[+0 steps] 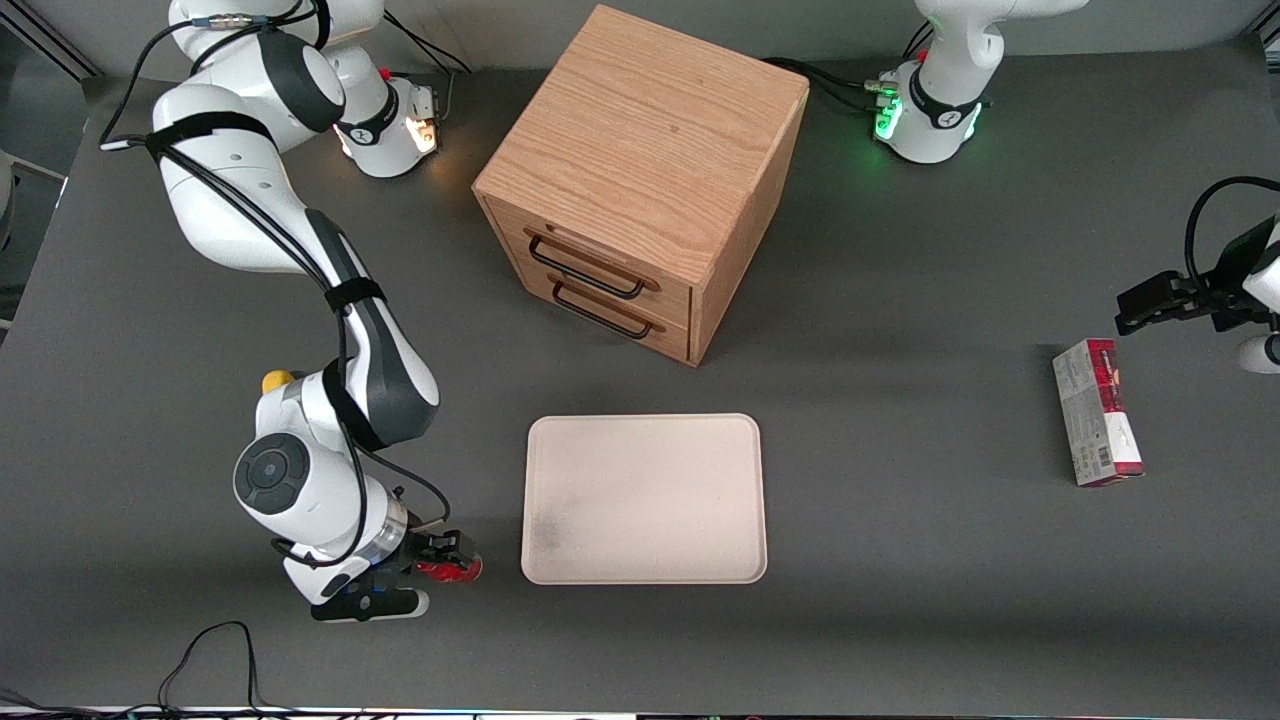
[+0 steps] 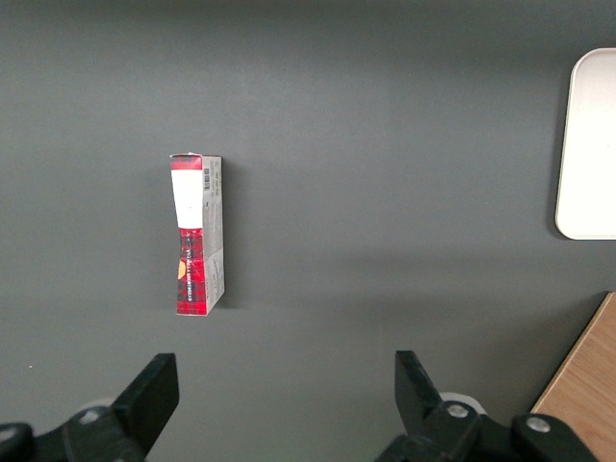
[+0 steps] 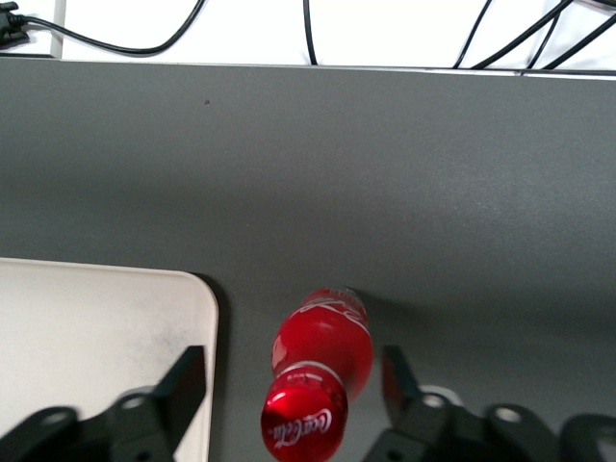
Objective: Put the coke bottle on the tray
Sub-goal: 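Lower the open right gripper over the bottle and close on it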
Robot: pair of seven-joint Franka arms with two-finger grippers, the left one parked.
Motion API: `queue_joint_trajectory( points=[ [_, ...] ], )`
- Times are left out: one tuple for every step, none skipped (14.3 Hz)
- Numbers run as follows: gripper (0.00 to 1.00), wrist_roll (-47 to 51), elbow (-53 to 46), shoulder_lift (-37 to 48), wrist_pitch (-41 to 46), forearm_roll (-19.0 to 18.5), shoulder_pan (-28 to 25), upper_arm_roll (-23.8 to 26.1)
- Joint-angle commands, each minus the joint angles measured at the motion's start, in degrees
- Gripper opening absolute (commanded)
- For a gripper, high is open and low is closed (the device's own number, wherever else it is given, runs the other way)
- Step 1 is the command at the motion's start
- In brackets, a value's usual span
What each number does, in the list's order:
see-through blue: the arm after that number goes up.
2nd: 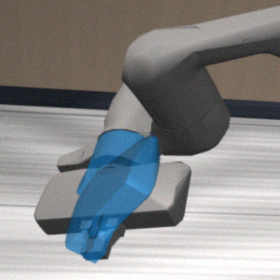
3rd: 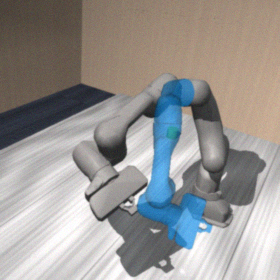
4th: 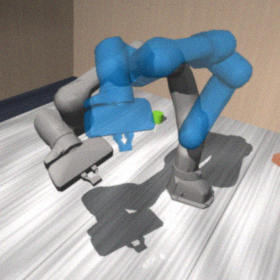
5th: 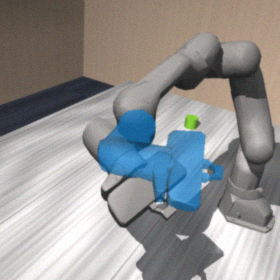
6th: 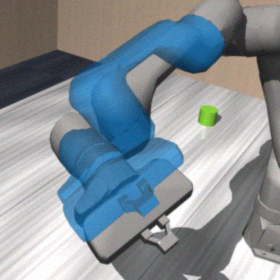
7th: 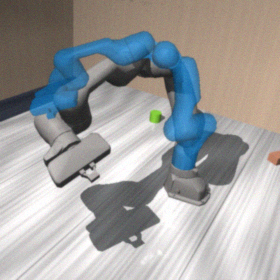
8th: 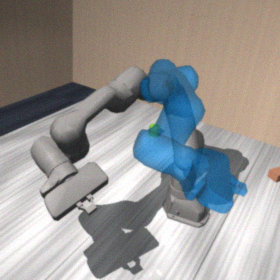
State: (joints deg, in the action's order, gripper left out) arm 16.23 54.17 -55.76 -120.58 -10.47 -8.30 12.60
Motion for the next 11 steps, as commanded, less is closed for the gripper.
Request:
queue_joint_trajectory(
  points=[
    [0.41, 0.2, 0.7, 0.0, -0.8, -1.4, 0.2, 0.7],
    [0.27, 0.6, 0.8, 0.0, -0.8, -1.4, 0.2, 0.7],
    [0.06, 0.7, 0.9, 0.0, -0.6, -1.2, 0.2, 0.7],
    [0.0, 0.8, 0.9, 0.0, -0.4, -1.1, 0.3, 0.7],
    [0.0, 0.8, 0.8, 0.1, -0.2, -1.0, 0.3, 0.7],
    [0.0, 1.2, 0.8, 0.2, 0.0, -0.9, 0.5, 0.8],
    [0.0, 2.9, 0.6, 0.7, 0.1, -0.9, 0.6, 0.8],
    [0.0, 4.6, 0.3, 1.5, 0.3, -0.8, 0.7, 0.8],
    [0.0, 5.3, 0.2, 3.5, 2.3, -0.8, 0.7, 0.7],
    [0.0, 5.3, -0.1, 5.6, 5.6, -0.5, 0.8, 0.5],
    [0.0, 5.3, -0.3, 8.5, 9.6, -0.2, 1.2, 0.5]
  ],
)
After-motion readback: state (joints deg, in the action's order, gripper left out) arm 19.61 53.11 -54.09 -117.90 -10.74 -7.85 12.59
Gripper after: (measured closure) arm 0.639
